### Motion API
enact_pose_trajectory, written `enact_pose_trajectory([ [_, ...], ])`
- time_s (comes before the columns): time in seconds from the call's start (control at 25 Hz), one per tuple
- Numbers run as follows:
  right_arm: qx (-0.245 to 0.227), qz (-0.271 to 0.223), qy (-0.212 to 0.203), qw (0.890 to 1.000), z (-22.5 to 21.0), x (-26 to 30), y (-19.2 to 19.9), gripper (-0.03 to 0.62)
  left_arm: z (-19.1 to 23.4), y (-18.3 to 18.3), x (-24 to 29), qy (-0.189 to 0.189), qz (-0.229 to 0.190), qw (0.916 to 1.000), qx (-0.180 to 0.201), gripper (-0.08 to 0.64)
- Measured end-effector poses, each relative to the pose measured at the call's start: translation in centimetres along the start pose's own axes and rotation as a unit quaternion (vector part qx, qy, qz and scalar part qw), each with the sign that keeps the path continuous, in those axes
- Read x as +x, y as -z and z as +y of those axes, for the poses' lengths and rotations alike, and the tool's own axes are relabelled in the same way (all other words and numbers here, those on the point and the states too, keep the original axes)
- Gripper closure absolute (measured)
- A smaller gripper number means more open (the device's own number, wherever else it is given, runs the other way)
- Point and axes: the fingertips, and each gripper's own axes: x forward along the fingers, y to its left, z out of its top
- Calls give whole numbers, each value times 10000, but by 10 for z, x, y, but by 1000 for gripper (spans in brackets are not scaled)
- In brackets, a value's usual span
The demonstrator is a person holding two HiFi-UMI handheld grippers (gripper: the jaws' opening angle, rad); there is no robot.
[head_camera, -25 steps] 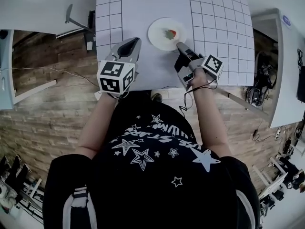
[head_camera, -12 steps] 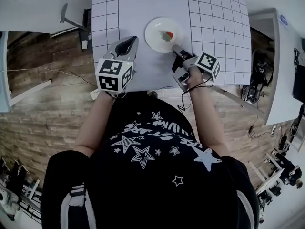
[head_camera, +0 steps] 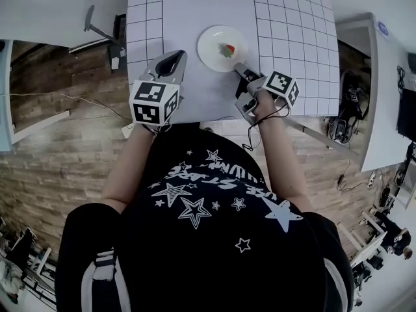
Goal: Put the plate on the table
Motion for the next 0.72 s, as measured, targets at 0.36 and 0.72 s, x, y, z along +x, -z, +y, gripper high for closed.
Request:
enact_pose_trajectory([
  [0.36,-101,-131,-266,9995,7,-27,8,543,-21,0,-21,-79,-118,9998,129,551],
  [0.72,-253,-267,-785,9962,15,-77,35,545,-53,10,-65,-250,-317,9988,284,551],
])
